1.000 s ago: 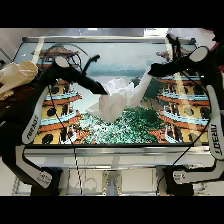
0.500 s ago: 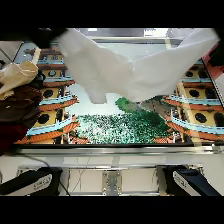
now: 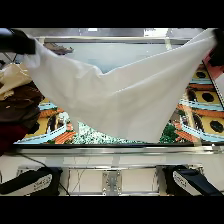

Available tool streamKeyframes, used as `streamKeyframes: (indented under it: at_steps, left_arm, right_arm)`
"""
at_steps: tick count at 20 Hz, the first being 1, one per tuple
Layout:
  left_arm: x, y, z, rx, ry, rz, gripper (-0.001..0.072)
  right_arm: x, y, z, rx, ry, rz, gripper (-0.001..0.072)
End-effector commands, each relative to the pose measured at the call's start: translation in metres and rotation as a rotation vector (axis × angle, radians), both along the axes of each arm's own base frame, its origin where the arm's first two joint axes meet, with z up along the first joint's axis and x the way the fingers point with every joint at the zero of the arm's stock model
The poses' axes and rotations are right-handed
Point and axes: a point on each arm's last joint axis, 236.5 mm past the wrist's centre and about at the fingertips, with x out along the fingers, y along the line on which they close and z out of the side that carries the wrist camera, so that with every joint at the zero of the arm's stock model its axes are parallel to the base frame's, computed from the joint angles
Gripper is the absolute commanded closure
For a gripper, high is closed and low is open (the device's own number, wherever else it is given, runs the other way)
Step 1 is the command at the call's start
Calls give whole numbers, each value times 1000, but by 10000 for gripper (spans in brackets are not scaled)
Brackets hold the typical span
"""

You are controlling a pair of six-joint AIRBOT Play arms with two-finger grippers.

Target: Fold the shirts.

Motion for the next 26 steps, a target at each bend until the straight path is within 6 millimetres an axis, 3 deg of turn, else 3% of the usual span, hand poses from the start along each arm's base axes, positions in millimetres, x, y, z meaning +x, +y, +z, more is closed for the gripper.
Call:
streamKeyframes:
  at_steps: [1, 3, 5, 6, 7, 8, 9, 10, 11, 13, 15, 16, 17, 19, 21, 22, 24, 26]
  left_arm:
    - [32, 12, -131, 78, 278, 64, 695]
    - [69, 6, -185, 62, 295, 81, 694]
    - [105, -2, -217, 5, 238, 123, 660]
    - [120, -5, -220, -22, 189, 135, 421]
    - [138, -9, -212, -50, 107, 134, 55]
    - [154, -11, -193, -66, 10, 127, 0]
    - [169, -11, -170, -70, -79, 115, 0]
    - [182, -11, -139, -72, -173, 106, 0]
    - [190, -9, -104, -80, -257, 103, 1]
    - [192, 3, -36, -94, -377, 121, 8]
    - [173, 31, 10, -28, -427, 141, 27]
    - [158, 50, 25, 17, -426, 158, 138]
    - [138, 73, 36, 57, -401, 181, 197]
    - [92, 124, 37, 108, -299, 263, 198]
    - [46, 167, 13, 81, -188, 346, 226]
    - [27, 178, -3, 25, -150, 373, 226]
    - [-8, 184, -52, -144, -87, 416, 226]
    - [-35, 173, -105, -320, -6, 456, 226]
  right_arm:
    - [69, 2, -140, 30, 260, -11, 690]
    - [107, 5, -214, 92, 327, -44, 689]
    - [139, 5, -267, 202, 341, -128, 687]
    - [152, 5, -283, 261, 334, -164, 687]
    - [164, 4, -291, 295, 311, -187, 684]
    - [175, 2, -289, 313, 265, -202, 653]
    - [185, -3, -278, 319, 198, -216, 543]
    - [194, -10, -263, 324, 126, -231, 351]
    - [200, -17, -247, 324, 66, -242, 228]
    - [197, -31, -219, 327, 42, -250, 228]
    - [170, -55, -210, 256, 128, -259, 229]
    - [149, -72, -210, 208, 194, -274, 230]
    - [123, -94, -210, 154, 268, -303, 231]
    - [75, -123, -212, 102, 399, -336, 230]
    - [31, -124, -229, 144, 510, -317, 231]
    - [9, -116, -248, 190, 573, -303, 232]
    - [-40, -93, -300, 294, 715, -296, 232]
    - [-87, -51, -348, 462, 846, -283, 231]
